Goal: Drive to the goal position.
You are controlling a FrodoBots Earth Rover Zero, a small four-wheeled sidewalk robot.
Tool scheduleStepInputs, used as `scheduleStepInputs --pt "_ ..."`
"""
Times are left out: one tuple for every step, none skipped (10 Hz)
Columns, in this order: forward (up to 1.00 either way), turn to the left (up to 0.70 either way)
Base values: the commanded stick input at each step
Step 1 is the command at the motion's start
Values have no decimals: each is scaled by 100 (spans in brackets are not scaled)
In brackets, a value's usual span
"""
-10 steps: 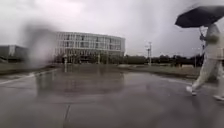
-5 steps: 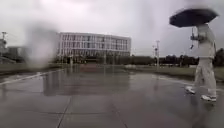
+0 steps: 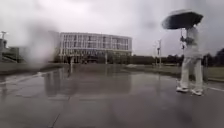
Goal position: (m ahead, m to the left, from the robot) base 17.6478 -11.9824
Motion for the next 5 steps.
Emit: scheduleStepInputs --pt "70 0" --pt "70 0" --pt "70 0" --pt "70 0" --pt "70 0"
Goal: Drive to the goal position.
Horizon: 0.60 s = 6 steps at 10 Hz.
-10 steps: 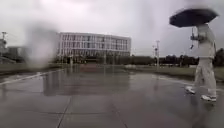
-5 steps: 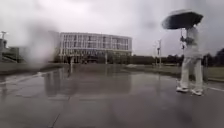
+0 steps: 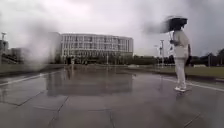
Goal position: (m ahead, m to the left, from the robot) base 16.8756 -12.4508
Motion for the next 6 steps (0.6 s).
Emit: scheduleStepInputs --pt "70 0" --pt "70 0" --pt "70 0" --pt "70 0" --pt "70 0" --pt "70 0"
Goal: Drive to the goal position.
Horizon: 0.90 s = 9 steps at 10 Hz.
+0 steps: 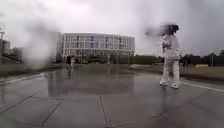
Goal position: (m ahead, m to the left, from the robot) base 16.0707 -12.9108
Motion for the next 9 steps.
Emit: scheduleStepInputs --pt "70 0" --pt "70 -8" --pt "70 -35" --pt "70 -35" --pt "70 -17" --pt "70 0" --pt "70 0" --pt "70 0" --pt "70 0"
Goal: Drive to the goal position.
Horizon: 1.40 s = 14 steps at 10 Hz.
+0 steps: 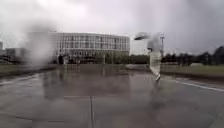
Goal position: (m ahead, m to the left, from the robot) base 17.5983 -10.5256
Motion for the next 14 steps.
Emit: scheduleStepInputs --pt "70 0" --pt "70 0" --pt "70 0" --pt "70 0" --pt "70 0" --pt "70 0" --pt "70 0" --pt "70 0" --pt "70 0" --pt "70 0" --pt "70 1" --pt "70 2" --pt "70 1" --pt "70 0"
